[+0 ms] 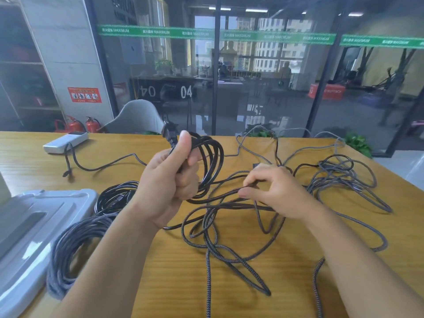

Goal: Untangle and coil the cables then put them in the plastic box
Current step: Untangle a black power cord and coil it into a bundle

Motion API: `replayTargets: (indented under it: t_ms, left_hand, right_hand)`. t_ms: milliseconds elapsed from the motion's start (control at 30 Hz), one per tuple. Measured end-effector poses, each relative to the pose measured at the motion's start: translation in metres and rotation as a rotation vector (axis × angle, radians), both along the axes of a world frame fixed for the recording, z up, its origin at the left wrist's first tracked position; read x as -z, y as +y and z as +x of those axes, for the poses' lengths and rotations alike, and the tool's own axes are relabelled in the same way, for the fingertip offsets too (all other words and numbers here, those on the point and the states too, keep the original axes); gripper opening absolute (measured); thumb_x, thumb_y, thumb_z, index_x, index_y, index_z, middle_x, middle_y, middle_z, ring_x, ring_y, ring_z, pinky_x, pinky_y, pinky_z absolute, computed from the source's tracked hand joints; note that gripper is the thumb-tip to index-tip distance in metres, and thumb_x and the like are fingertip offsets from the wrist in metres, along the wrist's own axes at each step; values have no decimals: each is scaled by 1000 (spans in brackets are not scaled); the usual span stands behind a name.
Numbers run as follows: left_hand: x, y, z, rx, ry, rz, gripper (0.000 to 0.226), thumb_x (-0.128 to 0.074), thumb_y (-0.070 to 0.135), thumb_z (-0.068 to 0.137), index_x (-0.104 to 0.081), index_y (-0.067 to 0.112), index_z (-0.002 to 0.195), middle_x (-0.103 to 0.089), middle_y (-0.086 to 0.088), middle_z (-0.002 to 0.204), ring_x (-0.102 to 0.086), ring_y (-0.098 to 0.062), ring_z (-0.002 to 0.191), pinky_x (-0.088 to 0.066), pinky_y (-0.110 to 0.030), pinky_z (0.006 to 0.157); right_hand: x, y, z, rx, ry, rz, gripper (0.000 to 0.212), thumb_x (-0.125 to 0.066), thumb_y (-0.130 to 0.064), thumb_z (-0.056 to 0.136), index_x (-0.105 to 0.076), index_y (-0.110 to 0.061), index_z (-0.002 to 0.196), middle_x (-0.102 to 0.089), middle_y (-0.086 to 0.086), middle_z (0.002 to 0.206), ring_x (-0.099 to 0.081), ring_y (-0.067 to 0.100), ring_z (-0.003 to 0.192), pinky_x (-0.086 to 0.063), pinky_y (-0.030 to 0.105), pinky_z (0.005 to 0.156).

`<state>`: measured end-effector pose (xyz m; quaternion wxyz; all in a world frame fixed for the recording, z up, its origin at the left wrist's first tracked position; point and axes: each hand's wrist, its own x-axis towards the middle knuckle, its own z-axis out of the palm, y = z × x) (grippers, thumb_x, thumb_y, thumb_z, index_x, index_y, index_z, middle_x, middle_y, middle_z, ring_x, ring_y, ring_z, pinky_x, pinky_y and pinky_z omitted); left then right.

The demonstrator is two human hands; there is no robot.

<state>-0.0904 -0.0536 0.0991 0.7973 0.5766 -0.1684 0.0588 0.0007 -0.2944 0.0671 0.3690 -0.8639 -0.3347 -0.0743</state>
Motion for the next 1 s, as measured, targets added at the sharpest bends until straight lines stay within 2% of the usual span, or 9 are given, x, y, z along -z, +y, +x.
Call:
replayTargets:
  t_ms: [133, 233, 367, 500, 567, 667, 800, 900, 1000]
  left_hand:
    - [0, -7, -2, 134, -1, 100, 40, -54, 59, 87, -56, 25, 66, -28, 12, 48, -18, -6, 40, -15, -25, 43]
    - [1, -14, -2, 192, 21, 187, 40, -56, 58, 87, -56, 24, 65, -29, 10, 49, -19, -6, 40, -16, -24, 42]
    - [4, -23, 0, 136, 17, 343, 41, -55, 55, 94, -54, 22, 70, -27, 4, 53, -15, -15, 47, -14, -28, 45]
    - [4, -25, 0, 68, -35, 475, 47, -55, 51, 101, -51, 12, 75, -30, 0, 54, -19, -16, 47, -22, -23, 44]
    - [5, -30, -2, 5, -78, 581, 48, -55, 47, 105, -49, 12, 73, -33, 0, 55, -24, -15, 47, -26, -22, 45]
    - [12, -37, 1, -99, -109, 711, 54, -55, 49, 102, -45, 5, 73, -38, 0, 56, -30, -18, 50, -30, -28, 49]
    - [21, -41, 9, -293, -90, 745, 57, -54, 53, 101, -48, 5, 73, -37, -1, 59, -31, -17, 53, -29, -31, 51]
    - [25, -41, 12, -375, -63, 659, 50, -51, 48, 105, -48, 19, 65, -39, 1, 56, -32, -15, 52, -29, -29, 49]
    - [27, -35, 16, -369, -13, 506, 55, -47, 51, 106, -42, 12, 67, -36, -4, 58, -29, -19, 52, -26, -32, 51]
  right_hand:
    - [0, -13, 10, 81, -2, 24, 28, -69, -65, 79, -72, -40, 91, -66, -20, 97, -62, 3, 100, -48, 31, 91]
    - [1, -15, 14, 163, -57, 47, 30, -66, -67, 83, -70, -37, 85, -68, -13, 83, -63, 5, 84, -47, 31, 77]
    - [-5, -6, 7, 441, -495, 77, 56, -66, -78, 78, -55, -26, 60, -49, -10, 48, -46, 8, 47, -32, 26, 48]
    - [-15, 10, -8, 552, -739, 101, 64, -67, -79, 80, -53, -21, 57, -45, -10, 47, -44, 14, 45, -32, 27, 43]
    - [-16, 19, -17, 480, -700, 169, 59, -70, -71, 84, -54, -20, 60, -47, -11, 50, -44, 11, 48, -32, 27, 44]
    - [-18, 30, -27, 371, -466, 279, 47, -70, -57, 93, -60, -20, 64, -52, -8, 52, -48, 11, 51, -36, 30, 49]
    - [-26, 28, -36, 152, -139, 306, 47, -47, -39, 109, -68, -14, 75, -60, 1, 63, -55, 16, 59, -44, 37, 59]
    - [-25, 32, -46, 69, -118, 156, 30, -48, -29, 109, -76, -21, 114, -68, -6, 70, -63, 10, 62, -49, 25, 60]
    - [-20, 38, -54, -23, -70, 90, 41, -47, -26, 110, -53, -29, 151, -72, -9, 76, -70, 11, 64, -52, 21, 65]
